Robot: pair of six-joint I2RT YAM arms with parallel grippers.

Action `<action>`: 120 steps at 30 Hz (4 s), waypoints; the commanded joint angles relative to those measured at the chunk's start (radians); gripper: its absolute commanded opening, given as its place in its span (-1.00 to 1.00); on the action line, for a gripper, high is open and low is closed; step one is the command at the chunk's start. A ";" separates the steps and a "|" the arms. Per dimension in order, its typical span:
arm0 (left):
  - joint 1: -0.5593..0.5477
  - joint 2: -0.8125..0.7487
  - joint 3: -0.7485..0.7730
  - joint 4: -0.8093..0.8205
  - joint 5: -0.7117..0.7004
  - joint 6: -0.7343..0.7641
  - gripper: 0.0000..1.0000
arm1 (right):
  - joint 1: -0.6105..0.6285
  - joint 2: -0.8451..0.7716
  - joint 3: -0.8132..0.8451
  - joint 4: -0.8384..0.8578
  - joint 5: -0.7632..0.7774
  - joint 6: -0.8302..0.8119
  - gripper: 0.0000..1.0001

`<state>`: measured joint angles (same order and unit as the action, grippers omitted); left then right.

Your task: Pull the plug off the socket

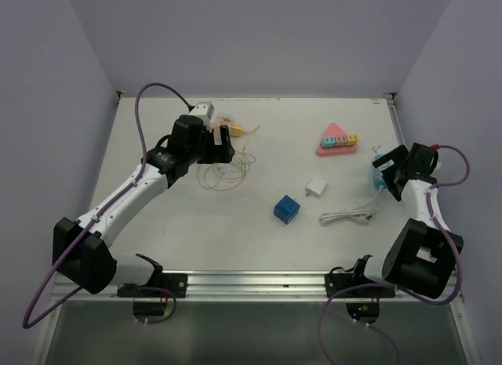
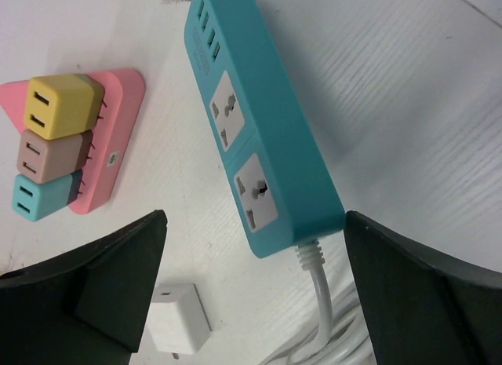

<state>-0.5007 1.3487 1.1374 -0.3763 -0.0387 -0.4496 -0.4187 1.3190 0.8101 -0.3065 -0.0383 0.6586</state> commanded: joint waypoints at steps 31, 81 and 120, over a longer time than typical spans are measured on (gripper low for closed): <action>0.093 -0.365 -0.392 0.208 -0.382 0.192 0.99 | 0.213 0.515 0.659 -0.005 -0.212 -0.157 0.90; 0.093 -0.319 -0.406 0.200 -0.429 0.206 0.99 | 0.350 0.529 0.435 0.266 -0.425 -0.105 0.64; 0.093 -0.229 -0.401 0.198 -0.434 0.204 0.99 | 0.322 0.835 0.348 0.912 -0.759 0.219 -0.73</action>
<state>-0.4145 1.1202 0.7372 -0.2245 -0.4507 -0.2653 -0.0948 2.1872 1.1679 0.5198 -0.7567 0.8608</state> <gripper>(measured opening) 0.994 0.426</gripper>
